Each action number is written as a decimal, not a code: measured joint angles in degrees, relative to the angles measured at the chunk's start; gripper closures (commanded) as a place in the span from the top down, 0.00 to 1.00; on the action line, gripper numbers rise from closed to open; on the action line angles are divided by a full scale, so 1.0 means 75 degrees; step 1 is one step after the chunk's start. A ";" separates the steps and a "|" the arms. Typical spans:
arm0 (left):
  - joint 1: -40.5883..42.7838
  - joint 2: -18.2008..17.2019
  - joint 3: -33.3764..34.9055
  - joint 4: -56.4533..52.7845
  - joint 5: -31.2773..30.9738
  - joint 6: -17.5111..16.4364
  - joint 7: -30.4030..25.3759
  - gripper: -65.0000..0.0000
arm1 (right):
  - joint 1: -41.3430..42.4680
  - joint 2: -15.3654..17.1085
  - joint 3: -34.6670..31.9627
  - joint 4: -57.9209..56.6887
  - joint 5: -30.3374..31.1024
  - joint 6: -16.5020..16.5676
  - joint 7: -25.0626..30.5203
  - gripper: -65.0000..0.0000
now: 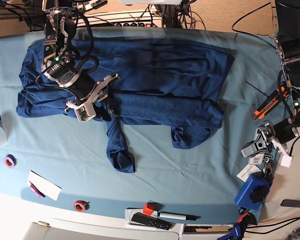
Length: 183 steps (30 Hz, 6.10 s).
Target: Layout the t-shirt on the table in an organized manner, then fold the t-shirt properly
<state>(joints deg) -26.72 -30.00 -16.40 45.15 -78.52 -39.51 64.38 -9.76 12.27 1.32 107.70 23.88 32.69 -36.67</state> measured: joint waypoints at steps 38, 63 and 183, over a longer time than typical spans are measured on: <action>0.0044 0.1078 -0.0009 -0.0006 0.0323 0.0009 -0.0085 0.41 | 0.4167 -0.1023 0.0023 -0.5566 -0.2428 -0.2075 0.0731 0.54; 0.0041 0.1075 -0.0009 -0.0006 0.0321 0.0003 -0.0256 0.41 | 0.5115 -0.1239 0.0020 -0.7361 -0.2576 -0.1760 0.1338 0.08; 0.3063 -0.0023 0.0973 0.3987 0.0807 0.0749 0.1536 0.55 | -0.0836 -0.0790 0.1174 0.1699 -0.0912 0.0160 -0.1081 0.41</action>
<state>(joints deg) -3.75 -30.17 -9.10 75.05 -72.47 -33.89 75.90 -16.03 6.35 10.13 120.44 17.04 33.89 -44.77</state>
